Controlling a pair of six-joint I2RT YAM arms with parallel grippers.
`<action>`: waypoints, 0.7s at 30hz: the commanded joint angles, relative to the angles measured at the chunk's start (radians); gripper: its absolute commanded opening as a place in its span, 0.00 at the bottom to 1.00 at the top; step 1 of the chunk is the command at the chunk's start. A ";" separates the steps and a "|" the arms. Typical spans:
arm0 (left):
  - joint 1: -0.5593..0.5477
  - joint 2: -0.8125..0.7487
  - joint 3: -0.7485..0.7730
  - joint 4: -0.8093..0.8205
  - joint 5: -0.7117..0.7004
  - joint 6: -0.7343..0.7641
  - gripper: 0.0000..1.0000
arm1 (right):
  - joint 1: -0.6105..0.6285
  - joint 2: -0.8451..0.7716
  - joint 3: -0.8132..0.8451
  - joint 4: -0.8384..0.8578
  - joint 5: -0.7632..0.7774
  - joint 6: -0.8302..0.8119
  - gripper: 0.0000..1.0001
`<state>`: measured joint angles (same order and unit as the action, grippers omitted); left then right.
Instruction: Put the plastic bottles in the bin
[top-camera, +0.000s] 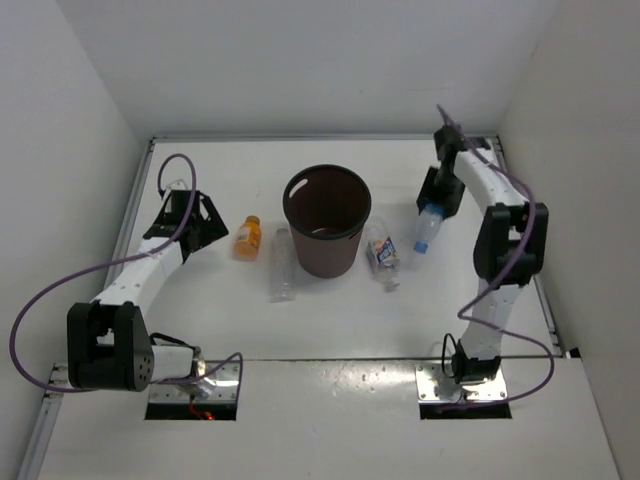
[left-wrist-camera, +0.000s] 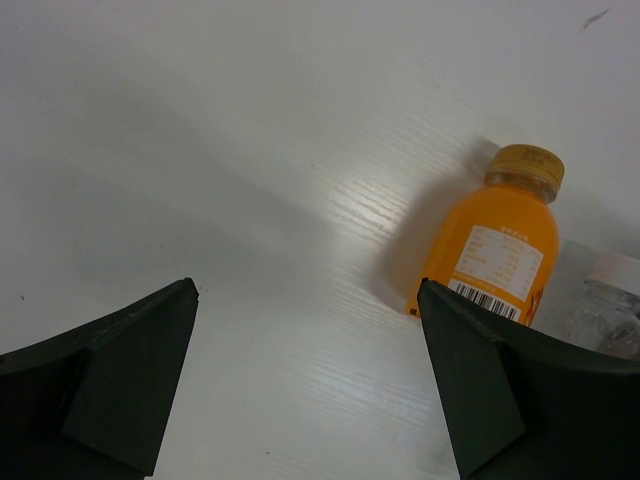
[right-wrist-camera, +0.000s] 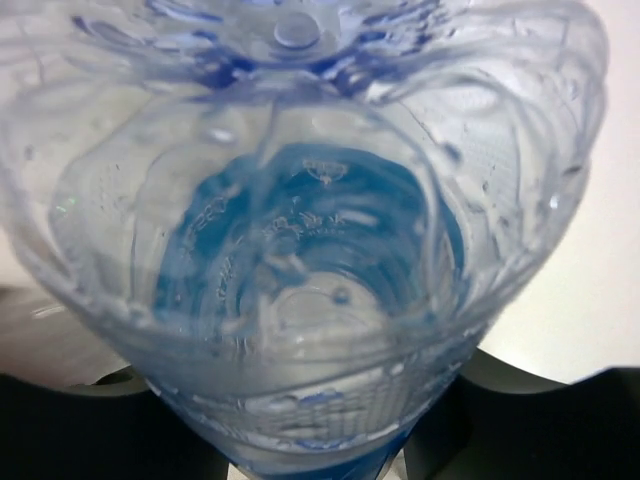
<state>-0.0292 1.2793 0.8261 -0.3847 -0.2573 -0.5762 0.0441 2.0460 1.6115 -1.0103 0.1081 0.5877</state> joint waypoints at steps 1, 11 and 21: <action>0.009 -0.001 -0.001 0.026 0.018 0.001 0.99 | 0.014 -0.260 0.194 -0.034 0.065 0.049 0.08; 0.009 -0.020 -0.021 0.079 0.122 -0.005 0.99 | 0.074 -0.521 0.237 0.356 -0.281 0.067 0.03; 0.009 0.009 0.028 0.090 0.151 -0.005 0.99 | 0.296 -0.431 0.334 0.355 -0.345 -0.023 0.03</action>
<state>-0.0280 1.2881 0.8150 -0.3252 -0.1257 -0.5804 0.2874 1.5997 1.9083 -0.6544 -0.2134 0.6113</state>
